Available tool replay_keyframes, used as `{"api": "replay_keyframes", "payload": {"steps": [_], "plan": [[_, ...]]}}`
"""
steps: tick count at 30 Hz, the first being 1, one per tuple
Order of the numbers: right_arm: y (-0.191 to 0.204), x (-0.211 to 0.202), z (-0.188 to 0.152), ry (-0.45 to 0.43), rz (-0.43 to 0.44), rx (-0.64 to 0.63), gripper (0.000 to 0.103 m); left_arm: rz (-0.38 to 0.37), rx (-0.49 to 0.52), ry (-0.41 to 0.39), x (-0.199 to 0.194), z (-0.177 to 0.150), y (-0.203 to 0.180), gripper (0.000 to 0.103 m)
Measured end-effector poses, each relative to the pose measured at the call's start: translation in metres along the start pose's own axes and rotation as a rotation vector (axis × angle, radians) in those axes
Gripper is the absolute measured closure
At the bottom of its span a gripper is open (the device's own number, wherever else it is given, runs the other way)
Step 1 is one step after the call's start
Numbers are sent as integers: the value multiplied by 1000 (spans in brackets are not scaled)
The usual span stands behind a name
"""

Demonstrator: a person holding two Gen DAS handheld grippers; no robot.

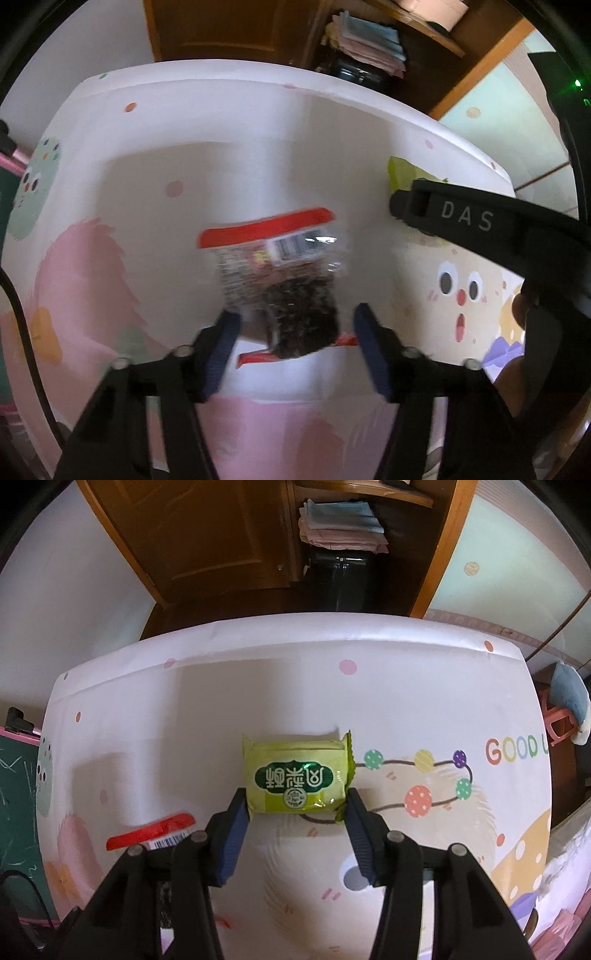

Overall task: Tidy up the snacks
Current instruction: 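Carry both packets over the white tray and release them inside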

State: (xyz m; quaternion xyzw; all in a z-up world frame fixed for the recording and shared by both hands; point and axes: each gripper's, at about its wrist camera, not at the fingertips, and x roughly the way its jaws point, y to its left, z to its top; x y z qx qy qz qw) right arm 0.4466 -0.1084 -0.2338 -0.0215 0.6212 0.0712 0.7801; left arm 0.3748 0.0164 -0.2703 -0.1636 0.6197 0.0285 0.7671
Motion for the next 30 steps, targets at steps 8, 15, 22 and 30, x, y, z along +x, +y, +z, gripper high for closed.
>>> {"api": "replay_keyframes", "payload": {"steps": [8, 15, 22, 30], "plan": [[-3, -2, -5, 5, 32, 9, 52, -50, 38, -1, 6, 4, -9, 86], [-5, -21, -17, -16, 68, -16, 53, -52, 58, -68, -23, 0, -7, 87], [-11, -85, -36, -83, 148, -44, 53, -34, 109, -125, -92, -16, -7, 87], [-14, -187, -99, -170, 240, -105, 53, -34, 179, -207, -196, -73, 4, 87]]}}
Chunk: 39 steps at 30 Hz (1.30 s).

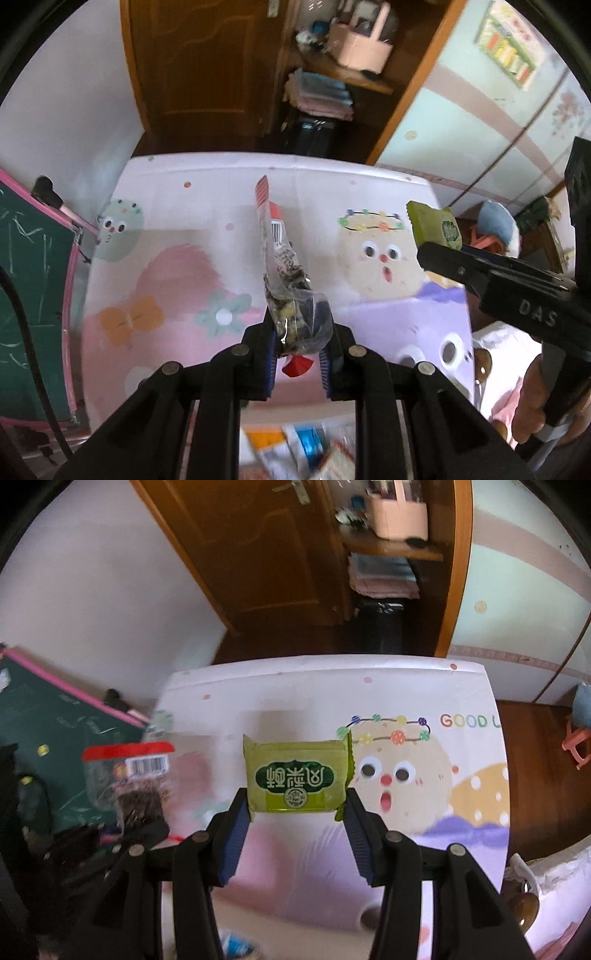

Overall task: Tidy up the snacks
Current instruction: 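Carry both packets over the white tray and release them inside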

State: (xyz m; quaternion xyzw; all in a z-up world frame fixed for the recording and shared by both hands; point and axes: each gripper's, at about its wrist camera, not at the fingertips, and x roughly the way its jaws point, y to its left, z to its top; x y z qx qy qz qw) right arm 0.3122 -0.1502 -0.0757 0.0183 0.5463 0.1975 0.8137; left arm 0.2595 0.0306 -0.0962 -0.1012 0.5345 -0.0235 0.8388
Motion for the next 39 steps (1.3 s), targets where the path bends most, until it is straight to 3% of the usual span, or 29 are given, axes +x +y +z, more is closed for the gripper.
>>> {"api": "replay_keyframes", "payload": {"steps": [9, 16, 27, 35, 36, 38, 39], "plan": [[23, -105, -81, -52, 63, -47, 53, -12, 90, -73, -100, -62, -21, 86], [28, -153, -134, -56, 100, -56, 53, -48, 96, -54, -132, -109, -25, 86], [30, -152, -196, -18, 72, -27, 52, -14, 119, -6, -131, -169, -34, 86], [35, -141, -204, 3, 39, -29, 50, 5, 125, 0, -130, -183, -35, 86], [37, -139, -204, 0, 25, -29, 49, 7, 129, -6, -131, -183, -35, 83], [38, -138, -203, -12, 13, -26, 43, 15, 126, -25, -135, -183, -35, 63], [39, -139, -202, -22, 14, -23, 36, 28, 126, -39, -137, -182, -35, 33]]}}
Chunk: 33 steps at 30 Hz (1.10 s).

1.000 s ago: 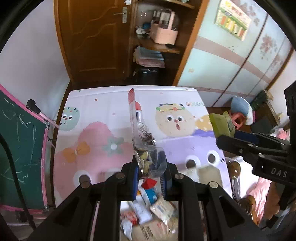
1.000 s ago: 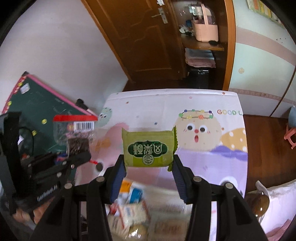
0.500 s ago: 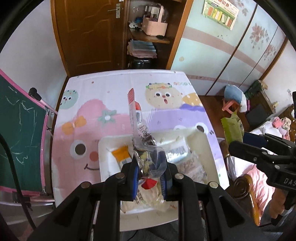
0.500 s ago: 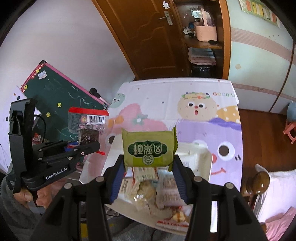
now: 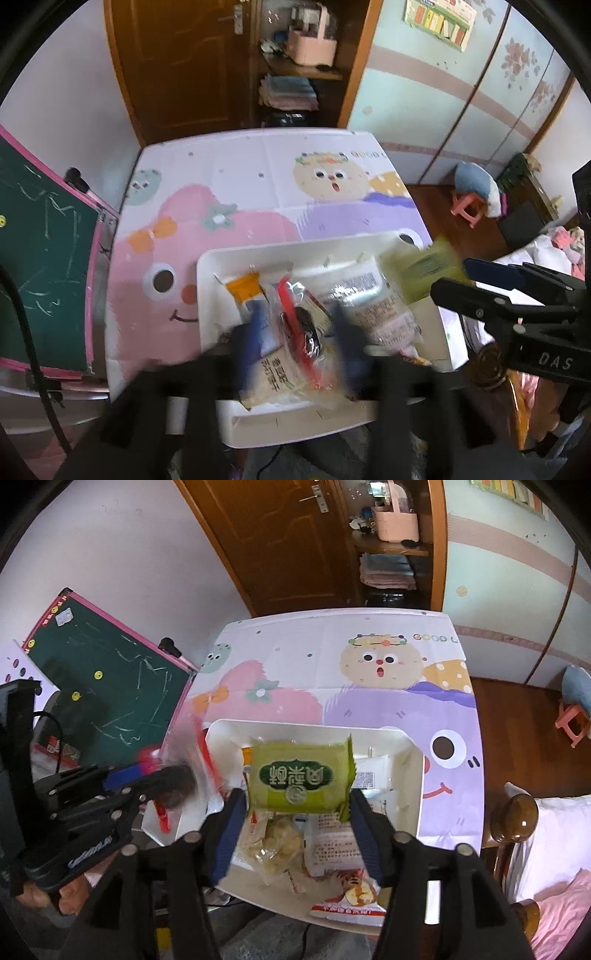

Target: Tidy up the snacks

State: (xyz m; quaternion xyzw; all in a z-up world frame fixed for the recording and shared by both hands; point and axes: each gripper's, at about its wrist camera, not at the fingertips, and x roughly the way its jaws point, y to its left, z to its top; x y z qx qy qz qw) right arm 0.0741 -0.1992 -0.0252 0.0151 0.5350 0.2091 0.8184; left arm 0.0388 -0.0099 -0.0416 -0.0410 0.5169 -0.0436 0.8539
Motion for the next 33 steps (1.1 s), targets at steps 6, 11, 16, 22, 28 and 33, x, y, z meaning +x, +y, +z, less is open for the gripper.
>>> {"api": "replay_keyframes", "payload": {"steps": [6, 11, 16, 22, 28, 33], "plan": [[-2, -11, 3, -75, -16, 25, 23, 51, 6, -88, -19, 5, 4, 8], [-7, -22, 1, -108, -30, 61, 23, 64, 5, -97, -27, 6, 6, 8], [-4, -35, -5, -131, -56, 72, 23, 79, 22, -120, -39, 6, -2, 8], [-6, -50, -15, -147, -73, 122, 23, 81, 28, -131, -49, 4, -6, 8], [-4, -59, -27, -163, -108, 149, 23, 99, 3, -117, -55, -9, -10, 7], [-3, -58, -33, -147, -114, 154, 23, 96, -19, -107, -57, -24, -12, 4]]}}
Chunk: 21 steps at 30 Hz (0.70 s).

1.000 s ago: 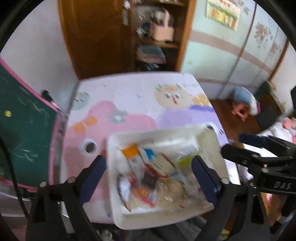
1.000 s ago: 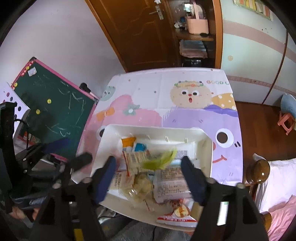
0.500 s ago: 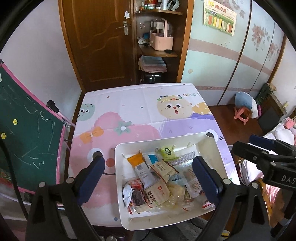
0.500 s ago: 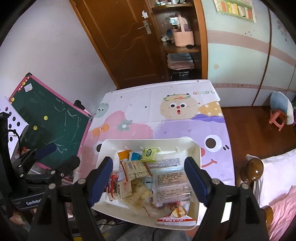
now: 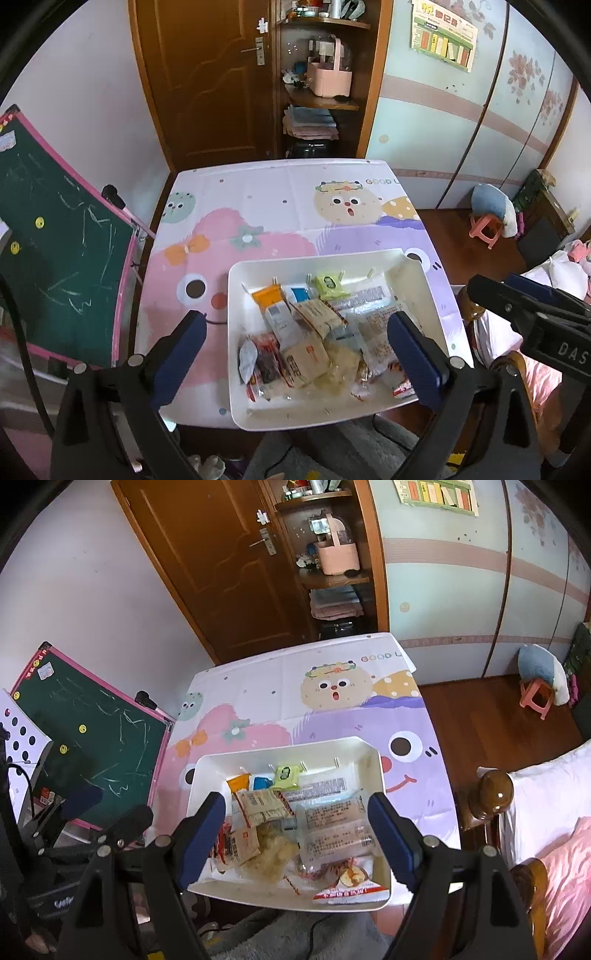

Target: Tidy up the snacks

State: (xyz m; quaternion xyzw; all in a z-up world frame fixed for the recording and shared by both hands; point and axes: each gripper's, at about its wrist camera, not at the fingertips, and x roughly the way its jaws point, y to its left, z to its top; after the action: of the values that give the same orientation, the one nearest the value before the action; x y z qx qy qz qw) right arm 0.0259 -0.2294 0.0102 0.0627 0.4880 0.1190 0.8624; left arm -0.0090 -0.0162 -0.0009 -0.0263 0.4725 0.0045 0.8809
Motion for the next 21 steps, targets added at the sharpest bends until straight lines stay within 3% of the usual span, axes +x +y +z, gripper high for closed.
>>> {"api": "replay_keyframes", "payload": {"steps": [21], "plan": [[14, -14, -2, -45, -16, -83, 23, 74, -78, -38, -11, -5, 2, 4]]}}
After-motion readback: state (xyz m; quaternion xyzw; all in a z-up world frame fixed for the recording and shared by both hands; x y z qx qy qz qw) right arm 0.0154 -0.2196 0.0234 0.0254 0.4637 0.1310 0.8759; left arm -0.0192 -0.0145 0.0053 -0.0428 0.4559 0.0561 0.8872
